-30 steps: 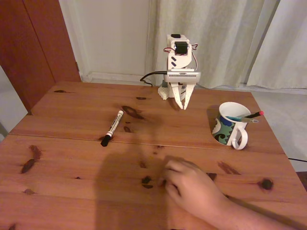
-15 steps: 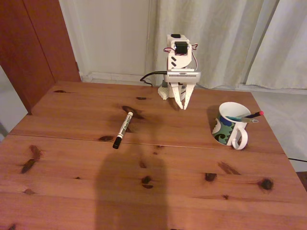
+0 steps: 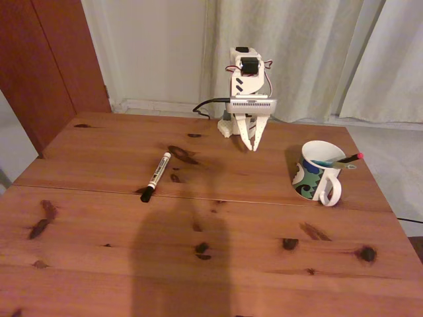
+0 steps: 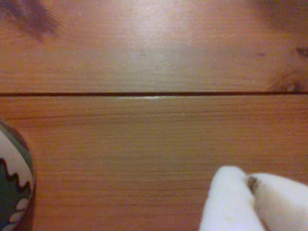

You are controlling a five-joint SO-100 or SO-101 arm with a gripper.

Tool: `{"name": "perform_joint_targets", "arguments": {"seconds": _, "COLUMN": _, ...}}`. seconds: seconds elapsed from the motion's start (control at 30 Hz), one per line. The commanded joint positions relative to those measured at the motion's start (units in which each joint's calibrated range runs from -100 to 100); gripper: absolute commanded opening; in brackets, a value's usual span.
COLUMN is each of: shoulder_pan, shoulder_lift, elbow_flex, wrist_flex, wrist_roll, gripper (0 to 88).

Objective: Clean up the desk and place the pens and markers into the cup

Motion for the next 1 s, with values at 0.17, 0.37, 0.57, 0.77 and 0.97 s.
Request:
{"name": "perform_joint_targets", "arguments": {"seconds": 0.17, "shoulder_pan": 7.2, "shoulder_lift": -0.4, "elbow_flex": -6.2, "wrist_flex": -0.5, "wrist_roll": 0.3, "gripper": 0.8}}
{"name": "perform_joint_targets", "arguments": {"seconds": 0.37, "shoulder_pan": 11.3, "shoulder_lift": 0.4, "elbow_flex": -7.7, "wrist_flex": 0.2, "wrist_roll": 2.7, "gripper": 0.8}}
{"name": "perform_joint_targets", "arguments": {"seconds": 0.57, "shoulder_pan": 13.0, "shoulder_lift": 9.6, "elbow_flex": -11.3, "wrist_flex": 0.2, "wrist_roll": 3.5, "gripper": 0.8}}
{"name": "perform_joint_targets", "arguments": {"seconds": 0.77, "shoulder_pan": 13.1, "shoulder_lift": 27.2, "elbow_flex": -22.8, "wrist_flex": 2.9, "wrist_roll": 3.5, "gripper": 0.8}}
{"name": "perform_joint_targets", "arguments": {"seconds": 0.97, "shoulder_pan": 15.0, "shoulder_lift": 43.7, "elbow_flex": -39.6, "wrist_flex": 10.6, "wrist_roll": 3.7, "gripper": 0.7}}
